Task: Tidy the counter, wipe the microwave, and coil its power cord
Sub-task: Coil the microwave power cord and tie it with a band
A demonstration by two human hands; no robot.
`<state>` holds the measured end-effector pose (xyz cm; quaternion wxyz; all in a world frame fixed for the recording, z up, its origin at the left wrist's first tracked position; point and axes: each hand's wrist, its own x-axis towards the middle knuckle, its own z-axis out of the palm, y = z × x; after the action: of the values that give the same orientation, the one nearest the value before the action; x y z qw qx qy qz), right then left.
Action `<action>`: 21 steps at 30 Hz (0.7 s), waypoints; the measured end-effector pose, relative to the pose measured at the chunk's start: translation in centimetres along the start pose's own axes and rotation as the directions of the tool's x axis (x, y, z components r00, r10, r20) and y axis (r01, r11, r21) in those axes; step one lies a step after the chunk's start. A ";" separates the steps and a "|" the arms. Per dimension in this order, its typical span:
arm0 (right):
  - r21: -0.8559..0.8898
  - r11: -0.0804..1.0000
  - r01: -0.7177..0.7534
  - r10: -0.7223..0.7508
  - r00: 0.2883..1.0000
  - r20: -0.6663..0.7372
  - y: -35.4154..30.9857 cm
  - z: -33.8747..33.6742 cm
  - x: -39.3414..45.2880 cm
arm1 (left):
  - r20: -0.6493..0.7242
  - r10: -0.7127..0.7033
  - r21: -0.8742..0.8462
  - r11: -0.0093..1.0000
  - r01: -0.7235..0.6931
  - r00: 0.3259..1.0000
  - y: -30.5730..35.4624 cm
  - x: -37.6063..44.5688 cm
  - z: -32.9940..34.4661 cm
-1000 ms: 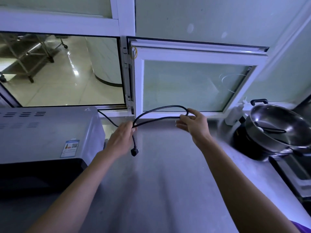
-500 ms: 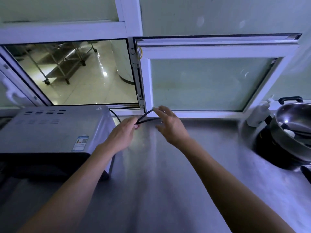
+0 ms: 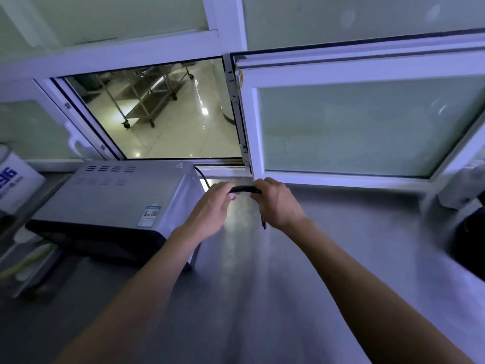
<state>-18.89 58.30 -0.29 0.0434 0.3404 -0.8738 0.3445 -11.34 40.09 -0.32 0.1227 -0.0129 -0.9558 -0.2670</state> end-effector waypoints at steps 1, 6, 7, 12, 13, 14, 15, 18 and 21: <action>0.036 0.999 -0.003 0.004 1.000 -0.018 -0.1 0.1 0.1 | -0.012 -0.041 -0.024 0.999 0.041 0.999 0.0 0.1 0.0; 0.201 0.980 -0.019 0.039 0.994 -0.098 -0.9 0.0 0.6 | -0.060 -0.123 -0.048 0.992 0.120 0.991 -0.8 1.0 -0.1; 0.240 0.970 -0.022 0.051 0.992 -0.118 -1.0 -0.2 0.7 | -0.051 -0.136 -0.054 0.990 0.134 0.989 -1.0 1.3 0.0; 0.396 0.915 -0.074 0.162 0.967 -0.194 -1.0 -0.7 2.0 | -0.010 -0.212 -0.122 0.970 0.209 0.977 -1.4 3.0 0.5; 0.417 0.904 -0.092 0.191 0.961 -0.200 -1.1 -0.6 2.2 | -0.012 -0.202 -0.144 0.969 0.198 0.979 -1.4 3.4 0.6; 0.441 0.891 -0.110 0.220 0.953 -0.207 -1.2 -0.5 2.5 | -0.012 -0.191 -0.168 0.968 0.187 0.981 -1.4 3.7 0.8; 0.467 0.876 -0.125 0.249 0.945 -0.214 -1.3 -0.3 2.9 | -0.010 -0.181 -0.194 0.965 0.176 0.983 -1.6 4.0 0.9; 0.521 0.835 -0.176 0.333 0.916 -0.224 -1.8 0.4 3.9 | -0.022 -0.134 -0.267 0.956 0.123 0.991 -2.6 4.4 1.2; 0.555 0.804 -0.214 0.408 0.877 -0.254 -2.7 1.2 4.9 | 0.012 -0.105 -0.307 0.946 0.104 0.994 -4.1 4.6 1.2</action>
<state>-20.77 53.32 1.86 0.0533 0.1196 -0.7719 0.6221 -16.47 37.02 -2.21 0.1069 0.0195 -0.9016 -0.4187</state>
